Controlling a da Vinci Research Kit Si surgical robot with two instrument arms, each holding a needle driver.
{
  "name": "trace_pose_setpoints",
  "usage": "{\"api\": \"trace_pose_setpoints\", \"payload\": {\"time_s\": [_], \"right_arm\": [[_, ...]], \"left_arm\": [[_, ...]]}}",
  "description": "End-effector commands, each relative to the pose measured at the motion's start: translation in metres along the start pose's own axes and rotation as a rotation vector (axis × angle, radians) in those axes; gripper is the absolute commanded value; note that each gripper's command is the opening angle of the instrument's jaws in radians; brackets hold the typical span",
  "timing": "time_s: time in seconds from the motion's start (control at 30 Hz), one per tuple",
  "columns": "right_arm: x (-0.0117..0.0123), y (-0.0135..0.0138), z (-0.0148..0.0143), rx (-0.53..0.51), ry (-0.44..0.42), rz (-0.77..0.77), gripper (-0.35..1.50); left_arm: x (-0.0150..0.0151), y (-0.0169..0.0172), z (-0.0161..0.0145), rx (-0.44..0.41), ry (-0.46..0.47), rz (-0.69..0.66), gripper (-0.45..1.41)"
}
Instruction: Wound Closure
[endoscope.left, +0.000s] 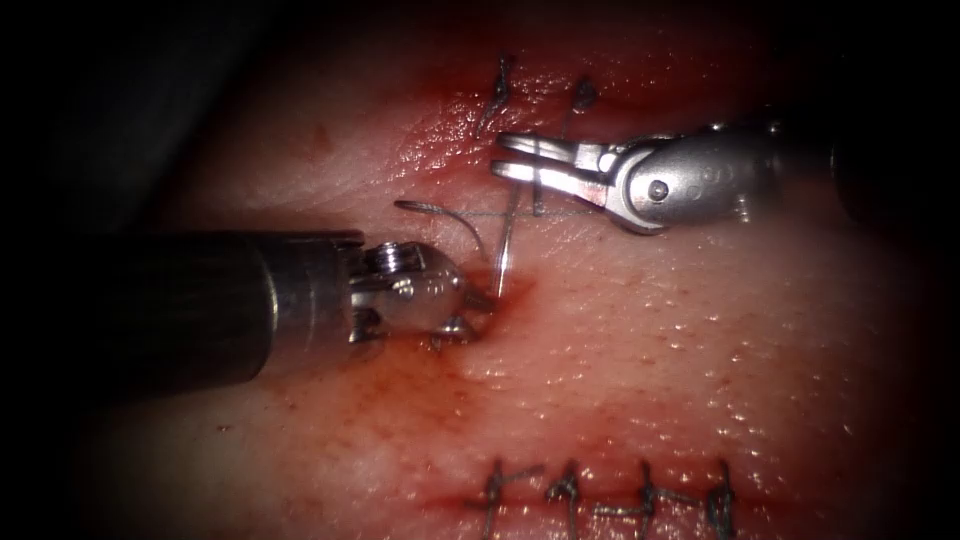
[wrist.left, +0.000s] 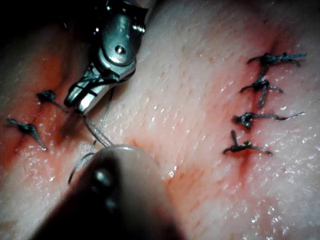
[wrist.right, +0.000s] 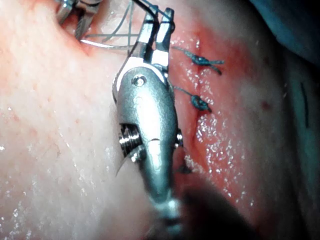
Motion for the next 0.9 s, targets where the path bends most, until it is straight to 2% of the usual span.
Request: {"api": "trace_pose_setpoints", "payload": {"time_s": [0.03, 0.23, 0.57, 0.73, 0.83, 0.87, 0.9], "right_arm": [[-0.0009, -0.0007, 0.0004, 0.006, 0.002, -0.002, -0.35], [-0.0011, -0.0011, -0.0001, 0.019, 0.003, -0.006, -0.35], [-0.0020, -0.0040, -0.0012, 0.100, 0.016, -0.027, -0.35], [-0.0020, -0.0036, -0.0017, 0.100, 0.010, -0.022, -0.35], [-0.0015, -0.0028, -0.0018, 0.092, 0.003, -0.012, -0.35], [-0.0013, -0.0023, -0.0016, 0.087, 0.000, -0.007, -0.35], [-0.0013, -0.0023, -0.0016, 0.087, 0.000, -0.007, -0.35]], "left_arm": [[0.0003, -0.0002, 0.0006, -0.002, 0.002, -0.003, 0.64], [0.0004, -0.0001, 0.0004, -0.004, 0.002, -0.004, 0.62], [0.0008, -0.0001, -0.0002, -0.010, 0.005, -0.013, 0.61], [0.0010, 0.0000, -0.0003, -0.011, 0.005, -0.014, 0.59], [0.0012, 0.0000, -0.0008, 0.011, 0.011, -0.018, 0.54], [0.0016, 0.0004, -0.0014, 0.043, 0.027, -0.027, 0.36], [0.0016, 0.0004, -0.0014, 0.043, 0.027, -0.027, 0.36]]}}
